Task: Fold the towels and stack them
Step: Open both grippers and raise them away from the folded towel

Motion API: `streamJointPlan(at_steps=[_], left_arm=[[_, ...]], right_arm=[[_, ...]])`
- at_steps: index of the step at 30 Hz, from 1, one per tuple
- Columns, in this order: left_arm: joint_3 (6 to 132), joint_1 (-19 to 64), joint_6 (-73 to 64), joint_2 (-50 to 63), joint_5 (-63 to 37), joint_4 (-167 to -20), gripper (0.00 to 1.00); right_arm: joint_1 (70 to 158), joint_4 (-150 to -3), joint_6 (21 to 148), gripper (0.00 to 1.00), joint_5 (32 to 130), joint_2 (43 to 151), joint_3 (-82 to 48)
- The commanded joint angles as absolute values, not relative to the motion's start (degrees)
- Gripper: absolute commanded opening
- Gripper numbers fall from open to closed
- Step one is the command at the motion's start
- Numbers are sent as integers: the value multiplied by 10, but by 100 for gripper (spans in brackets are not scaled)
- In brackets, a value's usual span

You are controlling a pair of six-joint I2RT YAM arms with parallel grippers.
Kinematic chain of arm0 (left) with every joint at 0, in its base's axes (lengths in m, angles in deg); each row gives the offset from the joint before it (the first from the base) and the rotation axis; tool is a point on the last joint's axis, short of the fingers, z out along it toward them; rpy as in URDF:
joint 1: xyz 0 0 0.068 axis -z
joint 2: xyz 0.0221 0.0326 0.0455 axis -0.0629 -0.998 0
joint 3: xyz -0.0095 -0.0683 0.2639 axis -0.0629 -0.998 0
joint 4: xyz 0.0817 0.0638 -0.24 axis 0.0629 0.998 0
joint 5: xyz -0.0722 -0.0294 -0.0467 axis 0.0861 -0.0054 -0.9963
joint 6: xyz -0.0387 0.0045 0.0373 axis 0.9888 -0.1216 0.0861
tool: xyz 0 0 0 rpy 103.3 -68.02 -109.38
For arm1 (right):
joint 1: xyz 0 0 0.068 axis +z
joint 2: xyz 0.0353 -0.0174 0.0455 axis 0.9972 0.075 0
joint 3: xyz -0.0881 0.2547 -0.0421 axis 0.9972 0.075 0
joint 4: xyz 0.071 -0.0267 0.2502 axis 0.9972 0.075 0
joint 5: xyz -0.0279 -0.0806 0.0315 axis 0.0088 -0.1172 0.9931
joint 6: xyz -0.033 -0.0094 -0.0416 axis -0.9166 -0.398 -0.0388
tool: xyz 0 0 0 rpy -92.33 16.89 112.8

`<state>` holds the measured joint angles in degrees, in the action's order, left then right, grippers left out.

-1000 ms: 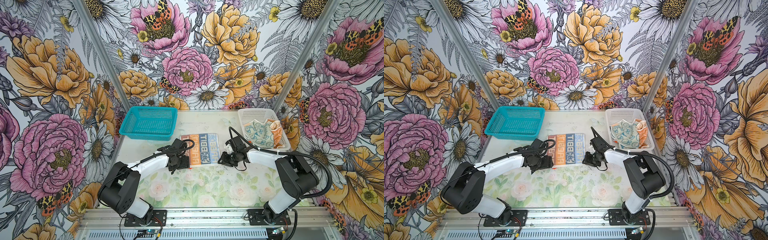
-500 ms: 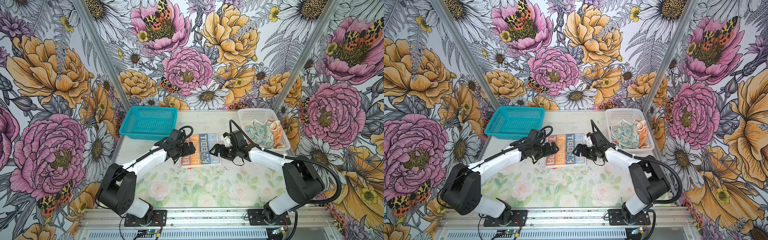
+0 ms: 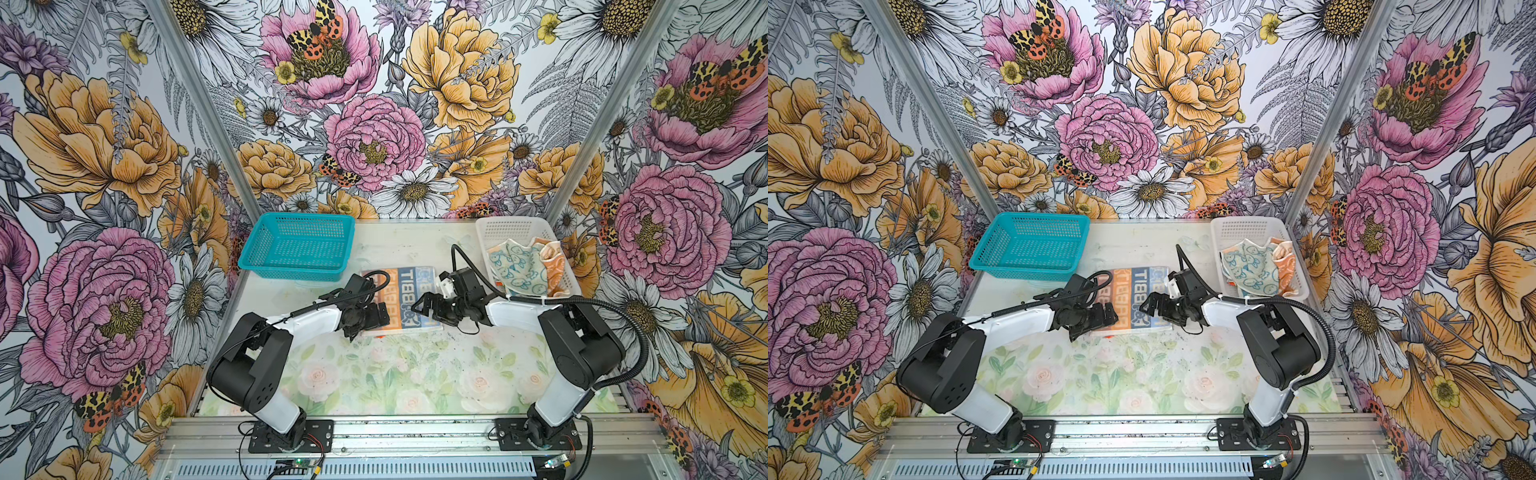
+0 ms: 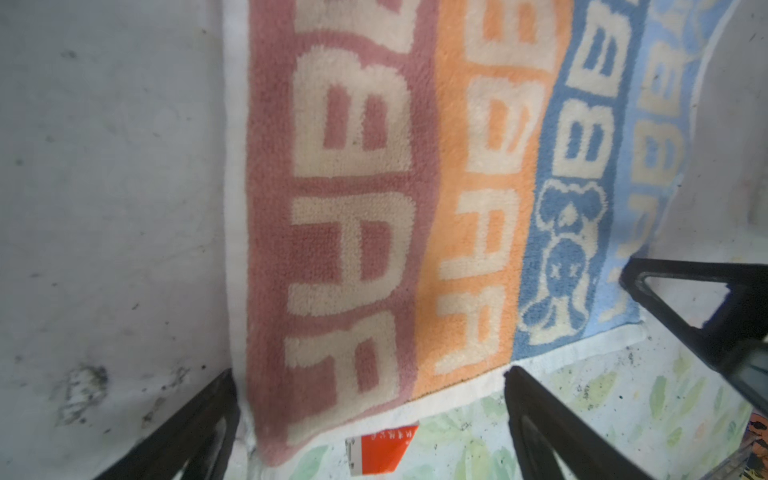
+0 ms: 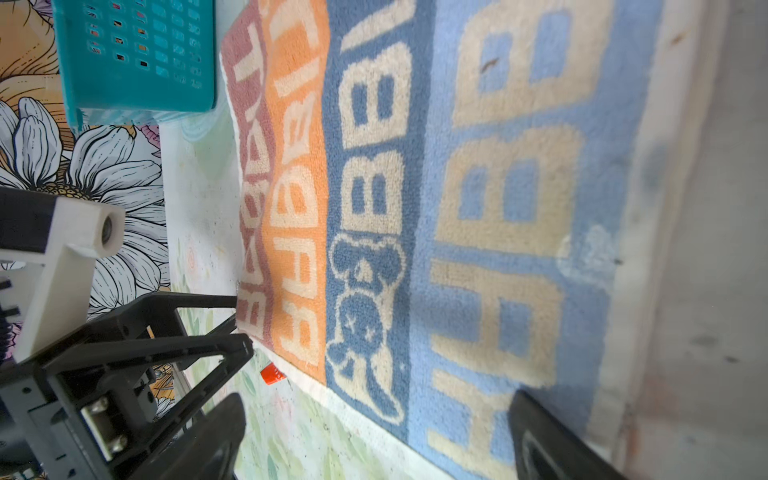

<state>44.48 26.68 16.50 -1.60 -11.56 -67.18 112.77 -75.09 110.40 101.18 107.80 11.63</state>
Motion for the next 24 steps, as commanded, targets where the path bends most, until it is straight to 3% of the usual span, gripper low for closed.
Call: streamJointPlan(at_steps=[1,6,12,16,24], left_arm=[[414,278,182,-32,-109,-689,99],[407,281,179,-7,-102,-676,99],[525,261,130,41,-73,-581,99],[617,211,140,-2,-128,-584,99],[761,201,175,-158,-138,-628,99]], right_arm=[[1128,-728,1099,99,999,1086,152],[1121,-700,1083,99,1003,1063,162],[1106,-654,1069,99,1022,1009,75],[1086,-655,1078,99,1026,1059,-11],[1061,-675,1111,99,1040,1226,-183]])
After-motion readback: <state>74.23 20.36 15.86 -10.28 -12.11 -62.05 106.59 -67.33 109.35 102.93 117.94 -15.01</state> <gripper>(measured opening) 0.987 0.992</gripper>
